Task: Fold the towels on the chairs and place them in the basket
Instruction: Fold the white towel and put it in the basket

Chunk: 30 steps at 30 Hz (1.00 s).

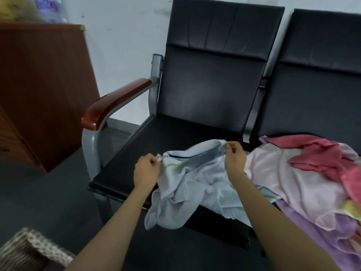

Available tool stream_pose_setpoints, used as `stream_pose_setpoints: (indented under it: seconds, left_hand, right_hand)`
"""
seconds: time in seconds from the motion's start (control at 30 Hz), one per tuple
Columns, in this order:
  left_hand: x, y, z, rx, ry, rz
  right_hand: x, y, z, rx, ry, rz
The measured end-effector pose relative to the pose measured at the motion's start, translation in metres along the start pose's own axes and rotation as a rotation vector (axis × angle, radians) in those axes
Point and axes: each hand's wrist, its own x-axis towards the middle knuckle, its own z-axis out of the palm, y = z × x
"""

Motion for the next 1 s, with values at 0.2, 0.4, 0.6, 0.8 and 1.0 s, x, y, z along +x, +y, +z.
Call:
stream_pose_setpoints:
  seconds: [0.2, 0.4, 0.6, 0.8, 1.0]
  left_hand:
    - [0.027, 0.027, -0.011, -0.047, -0.093, -0.013]
    - [0.11, 0.094, 0.01, 0.029, -0.023, 0.214]
    - [0.094, 0.064, 0.047, 0.377, -0.487, 0.313]
    - [0.026, 0.03, 0.044, 0.494, -0.534, 0.298]
    - [-0.032, 0.033, 0.03, 0.409, -0.573, 0.276]
  right_hand:
    - [0.042, -0.011, -0.038, 0.08, -0.094, 0.193]
    - [0.098, -0.031, -0.031, 0.105, -0.183, 0.061]
    - [0.082, -0.014, -0.008, -0.092, -0.499, 0.026]
    - [0.018, 0.016, -0.012, -0.452, -0.744, -0.039]
    - [-0.023, 0.014, -0.032, -0.663, -0.703, -0.15]
